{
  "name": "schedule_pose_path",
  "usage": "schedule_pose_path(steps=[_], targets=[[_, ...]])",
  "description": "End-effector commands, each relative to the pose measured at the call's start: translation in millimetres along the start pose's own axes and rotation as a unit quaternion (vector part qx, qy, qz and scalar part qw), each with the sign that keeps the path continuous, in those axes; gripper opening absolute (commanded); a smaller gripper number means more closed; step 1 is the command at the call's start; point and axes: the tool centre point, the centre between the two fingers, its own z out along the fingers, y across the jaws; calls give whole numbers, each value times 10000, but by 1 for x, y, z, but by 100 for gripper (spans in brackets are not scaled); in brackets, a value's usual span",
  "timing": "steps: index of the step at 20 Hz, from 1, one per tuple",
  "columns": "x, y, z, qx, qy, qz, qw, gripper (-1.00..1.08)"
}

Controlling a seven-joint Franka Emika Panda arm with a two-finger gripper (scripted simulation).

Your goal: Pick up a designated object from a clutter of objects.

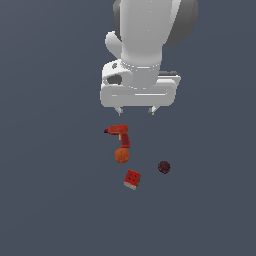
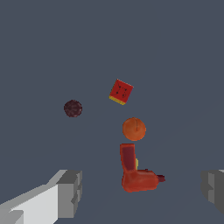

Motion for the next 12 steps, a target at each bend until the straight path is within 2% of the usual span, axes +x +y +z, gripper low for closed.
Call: schedule_pose_path(steps=[1,7,12], targets=[[5,-5,9,-9,-10,-107,9999,100],[23,-25,43,-31,-30,-512,9987,100],[40,-50,87,-34,-53,-1003,9949,100]])
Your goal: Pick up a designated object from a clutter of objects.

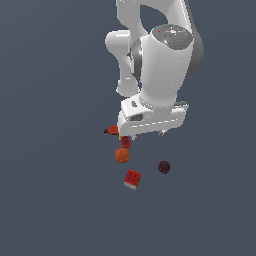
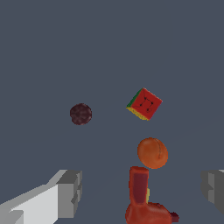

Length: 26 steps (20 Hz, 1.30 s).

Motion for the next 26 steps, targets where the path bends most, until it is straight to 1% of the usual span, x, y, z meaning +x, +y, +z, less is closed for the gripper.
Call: schedule_pose_path(steps=[1,7,14,20,26], targets=[[11,-13,24,6,-13,-270,9996,100],[30,-48,85,48,-32,-911,9958,100],[40,-79,138,114,-40,-1431,9896,100],[41,-94,161,153,-41,-1658,9860,100],[41,-96,165,160,-48,-1687,9855,100]])
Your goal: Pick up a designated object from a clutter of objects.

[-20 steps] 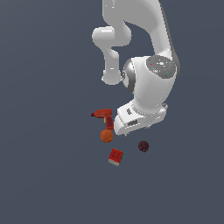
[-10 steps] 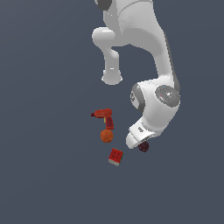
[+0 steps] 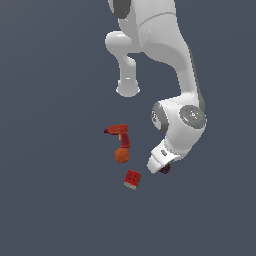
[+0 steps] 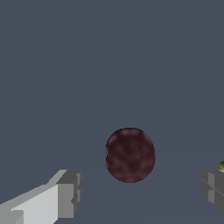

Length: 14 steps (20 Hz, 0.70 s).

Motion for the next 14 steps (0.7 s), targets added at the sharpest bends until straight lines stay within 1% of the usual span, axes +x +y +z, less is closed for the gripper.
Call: schedule_pose_path(steps=[1,5,10,14], targets=[[0,0,1,-1,3,1,10000,100],[0,0,13,-2,4,-3,10000,100],[-1,0,40,-2,7,-11,10000,100],[0,0,50,-2,8,-14,10000,100]])
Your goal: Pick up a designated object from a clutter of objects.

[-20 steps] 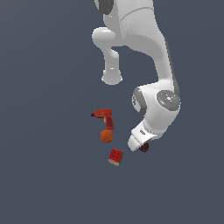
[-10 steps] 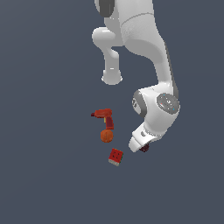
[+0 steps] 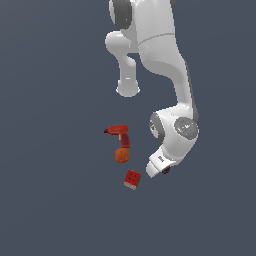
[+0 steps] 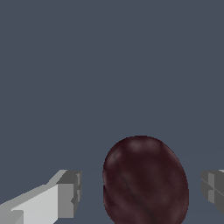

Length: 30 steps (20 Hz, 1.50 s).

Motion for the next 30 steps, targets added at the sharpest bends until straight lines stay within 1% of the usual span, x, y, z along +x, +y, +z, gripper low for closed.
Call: schedule_pose_path(steps=[1,2,3,14,19,25,30], targets=[[1,0,4,-3,8,0,10000,100],[1,0,4,-3,8,0,10000,100],[1,0,4,-3,8,0,10000,-100],[1,1,3,-5,8,3,10000,-100],[0,-2,-6,-5,8,3,10000,-100],[-2,-9,-34,-7,7,2,10000,-100],[-6,-20,-73,-10,6,-1,10000,-100]])
